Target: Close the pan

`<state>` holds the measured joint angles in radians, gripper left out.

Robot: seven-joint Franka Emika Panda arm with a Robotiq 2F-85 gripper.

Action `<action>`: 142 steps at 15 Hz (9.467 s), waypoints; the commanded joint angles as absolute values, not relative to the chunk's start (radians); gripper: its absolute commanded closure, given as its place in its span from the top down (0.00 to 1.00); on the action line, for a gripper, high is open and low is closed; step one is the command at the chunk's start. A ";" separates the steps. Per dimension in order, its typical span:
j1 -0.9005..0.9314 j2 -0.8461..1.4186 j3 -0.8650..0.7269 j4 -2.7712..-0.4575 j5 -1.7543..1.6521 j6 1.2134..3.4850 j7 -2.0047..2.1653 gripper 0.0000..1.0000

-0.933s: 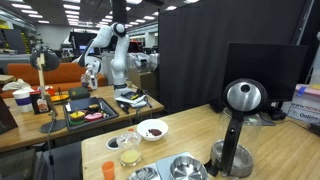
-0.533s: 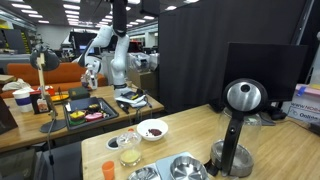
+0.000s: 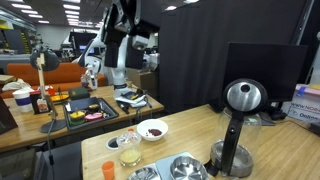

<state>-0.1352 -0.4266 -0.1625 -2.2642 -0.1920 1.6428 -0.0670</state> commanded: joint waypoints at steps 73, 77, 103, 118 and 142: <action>-0.116 0.028 -0.089 -2.744 0.124 2.787 0.664 1.00; -0.112 0.026 -0.101 -2.730 0.100 2.749 0.653 1.00; -0.089 0.331 -0.039 -2.596 0.683 2.935 0.664 1.00; -0.094 0.361 -0.031 -2.562 0.694 2.931 0.673 0.46; -0.084 0.210 -0.017 -2.644 0.679 2.986 0.661 0.01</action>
